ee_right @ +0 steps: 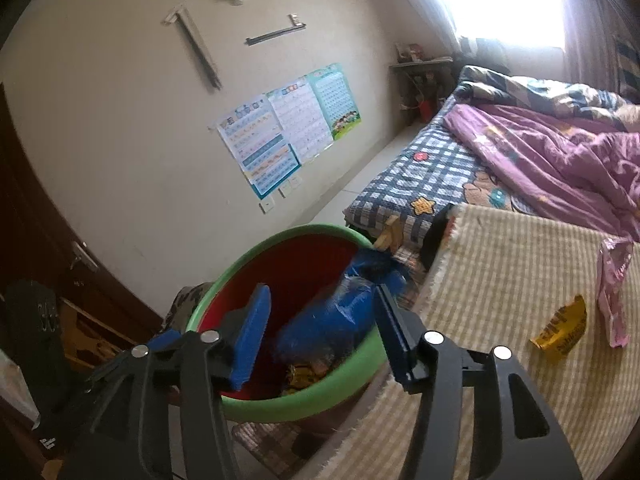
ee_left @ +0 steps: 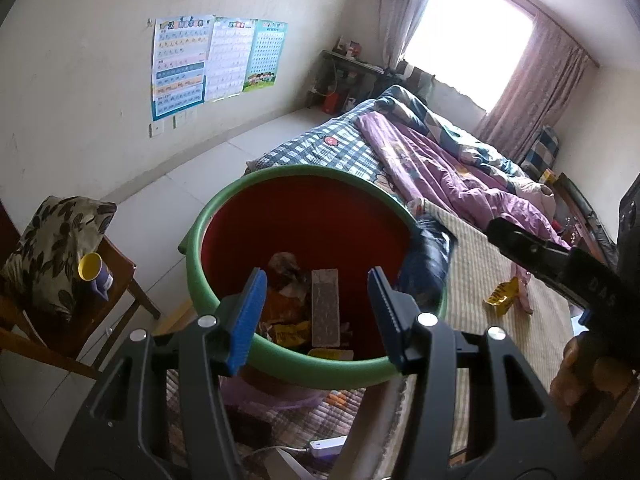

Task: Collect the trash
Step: 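Open the left tool while the right tool opens, dropping both items into the bucket, then move both tools back over the last wrappers on the mat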

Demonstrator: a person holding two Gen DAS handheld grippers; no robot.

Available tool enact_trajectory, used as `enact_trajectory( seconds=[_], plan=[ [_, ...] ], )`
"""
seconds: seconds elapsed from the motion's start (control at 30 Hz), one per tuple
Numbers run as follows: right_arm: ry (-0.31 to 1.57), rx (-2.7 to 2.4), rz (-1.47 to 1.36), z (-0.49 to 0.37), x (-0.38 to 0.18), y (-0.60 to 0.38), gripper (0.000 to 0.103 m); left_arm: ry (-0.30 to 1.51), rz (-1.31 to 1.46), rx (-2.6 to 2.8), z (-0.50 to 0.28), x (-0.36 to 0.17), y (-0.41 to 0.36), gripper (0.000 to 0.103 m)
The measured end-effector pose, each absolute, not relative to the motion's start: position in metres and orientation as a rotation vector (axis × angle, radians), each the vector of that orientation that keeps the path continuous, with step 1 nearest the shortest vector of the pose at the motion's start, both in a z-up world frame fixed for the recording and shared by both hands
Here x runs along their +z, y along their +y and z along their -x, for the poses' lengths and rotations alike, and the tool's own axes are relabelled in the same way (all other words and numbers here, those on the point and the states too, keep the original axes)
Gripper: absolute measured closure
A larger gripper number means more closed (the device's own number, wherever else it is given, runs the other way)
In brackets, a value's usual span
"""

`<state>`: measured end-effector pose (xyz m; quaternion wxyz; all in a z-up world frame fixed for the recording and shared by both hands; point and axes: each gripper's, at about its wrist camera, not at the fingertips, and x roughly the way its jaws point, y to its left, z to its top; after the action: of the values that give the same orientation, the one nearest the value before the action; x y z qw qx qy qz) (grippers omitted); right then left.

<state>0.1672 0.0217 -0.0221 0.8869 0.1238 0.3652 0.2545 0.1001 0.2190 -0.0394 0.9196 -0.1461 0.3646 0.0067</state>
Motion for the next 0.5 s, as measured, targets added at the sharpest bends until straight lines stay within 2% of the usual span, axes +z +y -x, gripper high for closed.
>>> enact_trajectory(
  seconds=[0.3, 0.5],
  plan=[
    [0.733, 0.260, -0.289, -0.165, -0.038, -0.090, 0.045, 0.738, 0.288, -0.088, -0.103, -0.026, 0.178, 0.049],
    [0.750, 0.056, -0.388, -0.153, -0.060, -0.187, 0.045, 0.732, 0.203, -0.308, -0.125, -0.015, 0.096, 0.035]
  ],
)
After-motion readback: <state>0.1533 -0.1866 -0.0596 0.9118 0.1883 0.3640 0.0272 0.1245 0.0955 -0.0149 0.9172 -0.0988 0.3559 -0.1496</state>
